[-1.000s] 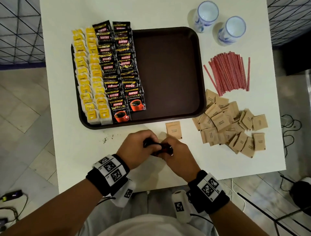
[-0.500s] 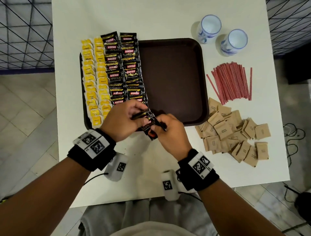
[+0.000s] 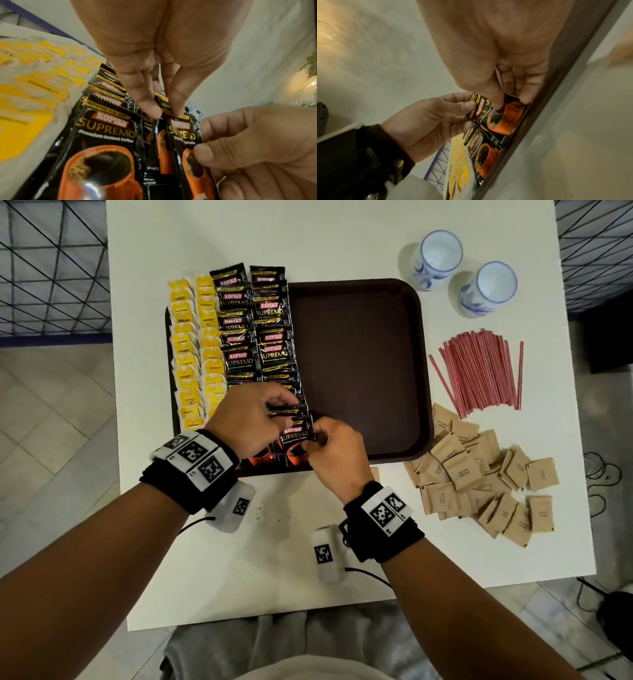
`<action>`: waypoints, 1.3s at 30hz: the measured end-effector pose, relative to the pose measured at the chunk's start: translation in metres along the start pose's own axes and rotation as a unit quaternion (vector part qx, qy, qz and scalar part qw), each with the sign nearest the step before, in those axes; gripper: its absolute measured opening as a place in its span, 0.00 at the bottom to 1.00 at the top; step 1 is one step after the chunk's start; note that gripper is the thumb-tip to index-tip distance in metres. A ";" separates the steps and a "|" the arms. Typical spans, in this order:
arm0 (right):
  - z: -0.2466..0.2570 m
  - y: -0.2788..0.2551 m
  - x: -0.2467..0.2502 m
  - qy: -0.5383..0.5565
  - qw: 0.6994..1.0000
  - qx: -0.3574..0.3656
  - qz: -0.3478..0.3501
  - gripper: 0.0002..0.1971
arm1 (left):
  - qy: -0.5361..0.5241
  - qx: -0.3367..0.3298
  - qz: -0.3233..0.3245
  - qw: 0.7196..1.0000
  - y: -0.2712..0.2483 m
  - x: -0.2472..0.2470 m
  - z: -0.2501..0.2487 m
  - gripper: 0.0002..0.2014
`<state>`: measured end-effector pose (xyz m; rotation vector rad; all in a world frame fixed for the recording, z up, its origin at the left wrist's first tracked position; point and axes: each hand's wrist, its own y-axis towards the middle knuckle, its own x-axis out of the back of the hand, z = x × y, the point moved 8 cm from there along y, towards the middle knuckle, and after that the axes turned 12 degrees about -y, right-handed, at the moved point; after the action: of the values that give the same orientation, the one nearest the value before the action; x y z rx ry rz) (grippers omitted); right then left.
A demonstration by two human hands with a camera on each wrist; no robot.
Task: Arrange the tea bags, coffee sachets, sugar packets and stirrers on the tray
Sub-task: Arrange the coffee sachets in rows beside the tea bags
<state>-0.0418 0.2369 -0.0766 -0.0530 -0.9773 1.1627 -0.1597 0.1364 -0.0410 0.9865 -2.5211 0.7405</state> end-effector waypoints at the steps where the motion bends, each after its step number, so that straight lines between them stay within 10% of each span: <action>1: -0.001 0.001 -0.001 -0.005 1.000 -0.006 0.001 0.06 | 0.000 -0.005 -0.002 1.000 0.000 0.000 0.000 0.14; 39: 0.004 0.009 -0.004 -0.082 0.996 0.017 0.036 0.19 | 0.048 -0.099 -0.014 0.994 0.004 -0.003 0.006 0.15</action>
<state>-0.0509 0.2355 -0.0814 0.0351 -1.1067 1.2653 -0.1609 0.1370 -0.0491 0.8945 -2.4365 0.5047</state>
